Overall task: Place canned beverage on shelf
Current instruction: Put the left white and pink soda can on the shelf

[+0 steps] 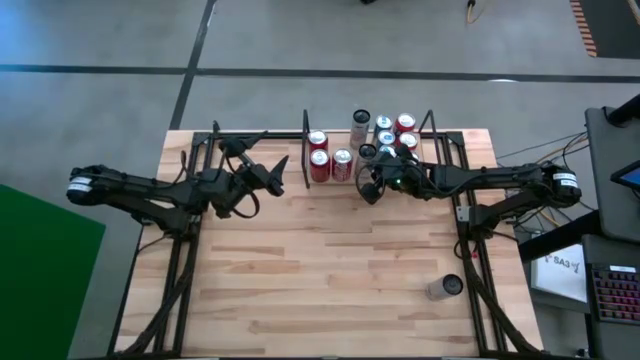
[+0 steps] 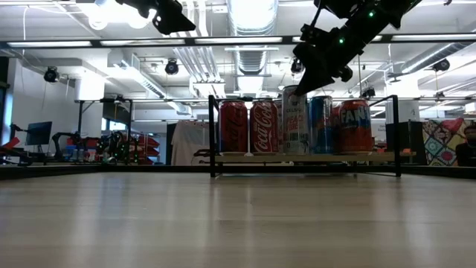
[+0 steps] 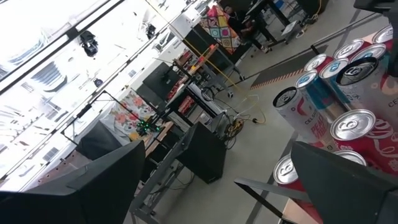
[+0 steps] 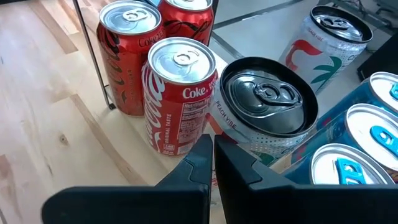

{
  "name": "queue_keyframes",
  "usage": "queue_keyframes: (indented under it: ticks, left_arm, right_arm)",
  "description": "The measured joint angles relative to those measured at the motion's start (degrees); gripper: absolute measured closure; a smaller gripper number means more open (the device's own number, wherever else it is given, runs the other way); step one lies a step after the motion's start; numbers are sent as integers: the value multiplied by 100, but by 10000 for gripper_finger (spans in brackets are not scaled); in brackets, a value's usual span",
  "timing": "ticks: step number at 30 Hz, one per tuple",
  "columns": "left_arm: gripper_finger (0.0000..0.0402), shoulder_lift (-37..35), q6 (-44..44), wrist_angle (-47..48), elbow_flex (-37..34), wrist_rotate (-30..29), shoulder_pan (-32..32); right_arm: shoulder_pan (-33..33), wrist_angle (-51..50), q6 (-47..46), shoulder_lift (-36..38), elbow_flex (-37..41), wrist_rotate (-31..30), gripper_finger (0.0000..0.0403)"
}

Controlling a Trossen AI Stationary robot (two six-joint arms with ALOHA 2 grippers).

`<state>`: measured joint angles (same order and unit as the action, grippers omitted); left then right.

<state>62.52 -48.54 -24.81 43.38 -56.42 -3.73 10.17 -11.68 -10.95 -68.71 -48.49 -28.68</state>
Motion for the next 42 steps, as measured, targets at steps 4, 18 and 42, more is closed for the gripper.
queue_keyframes:
  ticks: [4,18,42]
  left_arm:
    - [12,2,16,1,0,0,13]
    - [13,39,83,5,0,0,20]
    - [13,39,166,68,-2,0,22]
  right_arm:
    - [0,0,19,0,0,2,394]
    - [0,-455,-63,296,-4,188,394]
    - [206,-2,391,50,-11,0,394]
